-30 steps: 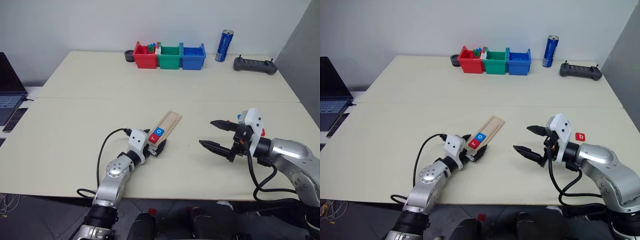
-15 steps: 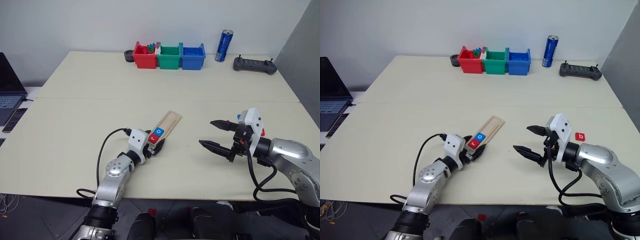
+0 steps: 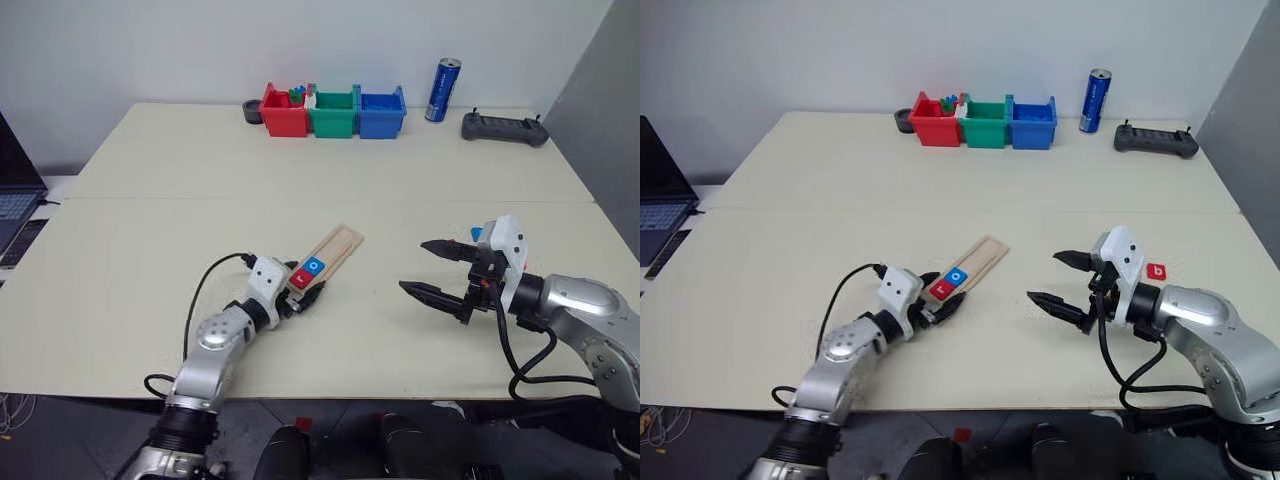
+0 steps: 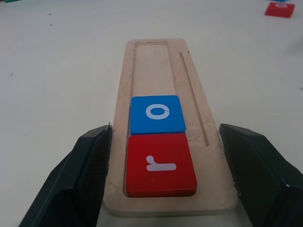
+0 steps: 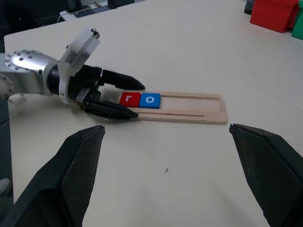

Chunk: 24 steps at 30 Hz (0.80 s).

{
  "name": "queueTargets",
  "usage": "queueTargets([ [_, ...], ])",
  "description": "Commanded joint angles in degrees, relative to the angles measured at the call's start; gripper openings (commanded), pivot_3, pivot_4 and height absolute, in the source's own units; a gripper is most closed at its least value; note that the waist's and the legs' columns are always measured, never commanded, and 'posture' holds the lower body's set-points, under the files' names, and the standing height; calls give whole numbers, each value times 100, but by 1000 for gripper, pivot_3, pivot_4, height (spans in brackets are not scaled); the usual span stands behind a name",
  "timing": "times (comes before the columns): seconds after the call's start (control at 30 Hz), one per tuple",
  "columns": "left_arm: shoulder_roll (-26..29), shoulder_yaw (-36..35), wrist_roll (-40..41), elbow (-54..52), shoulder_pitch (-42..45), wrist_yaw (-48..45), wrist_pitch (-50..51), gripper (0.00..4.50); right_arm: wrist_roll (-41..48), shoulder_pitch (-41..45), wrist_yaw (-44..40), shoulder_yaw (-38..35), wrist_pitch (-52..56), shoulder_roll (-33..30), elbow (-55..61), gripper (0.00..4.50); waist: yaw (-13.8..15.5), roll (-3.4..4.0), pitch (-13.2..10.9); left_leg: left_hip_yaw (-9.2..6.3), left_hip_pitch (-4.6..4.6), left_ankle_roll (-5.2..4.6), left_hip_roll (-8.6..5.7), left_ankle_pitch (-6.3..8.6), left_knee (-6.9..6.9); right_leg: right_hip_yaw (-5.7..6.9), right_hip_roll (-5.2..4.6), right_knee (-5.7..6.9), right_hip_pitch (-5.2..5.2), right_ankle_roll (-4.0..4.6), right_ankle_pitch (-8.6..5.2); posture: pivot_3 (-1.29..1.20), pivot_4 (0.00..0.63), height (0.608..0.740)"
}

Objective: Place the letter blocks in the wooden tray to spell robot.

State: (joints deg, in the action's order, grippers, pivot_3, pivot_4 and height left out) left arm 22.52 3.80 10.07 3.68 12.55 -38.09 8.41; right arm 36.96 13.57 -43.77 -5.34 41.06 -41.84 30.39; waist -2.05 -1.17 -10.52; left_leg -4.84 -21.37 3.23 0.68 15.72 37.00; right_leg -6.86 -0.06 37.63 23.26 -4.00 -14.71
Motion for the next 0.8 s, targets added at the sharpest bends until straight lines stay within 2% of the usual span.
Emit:
queueTargets([
  [0.03, 202, -69, 271, 194, 275, -716, -304, 3306, -104, 134, -208, -53, -274, -120, -100, 4500, 4, -2, -1, 0, -2, 0, 0, 0, 1, 1, -1, -1, 0, 0, 0, 0, 150, 740],
  [0.27, 273, 62, 499, 1025, 888, -2067, -1206, 3306, -291, 133, -509, -74, -564, -259, -339, 4500, 19, -4, -3, -10, -22, 0, -1, 0, 1, 11, -3, -19, 7, 2, 2, 0, 150, 740],
  [0.4, 228, 185, 542, 1430, 1116, -2714, -1553, 3306, -307, -58, -683, -170, -649, -411, -305, 4500, 20, -4, -2, -18, -33, 0, 0, 0, 0, 20, -4, -36, 7, 31, 20, 0, 150, 740],
  [0.8, 32, 557, 242, 2958, 1818, -3856, -2622, 3306, -335, -296, -799, -306, -785, -567, -313, 4500, 21, -4, -3, -38, -45, -2, -2, 1, 3, 39, -8, -47, 6, 33, 21, 0, 150, 740],
])
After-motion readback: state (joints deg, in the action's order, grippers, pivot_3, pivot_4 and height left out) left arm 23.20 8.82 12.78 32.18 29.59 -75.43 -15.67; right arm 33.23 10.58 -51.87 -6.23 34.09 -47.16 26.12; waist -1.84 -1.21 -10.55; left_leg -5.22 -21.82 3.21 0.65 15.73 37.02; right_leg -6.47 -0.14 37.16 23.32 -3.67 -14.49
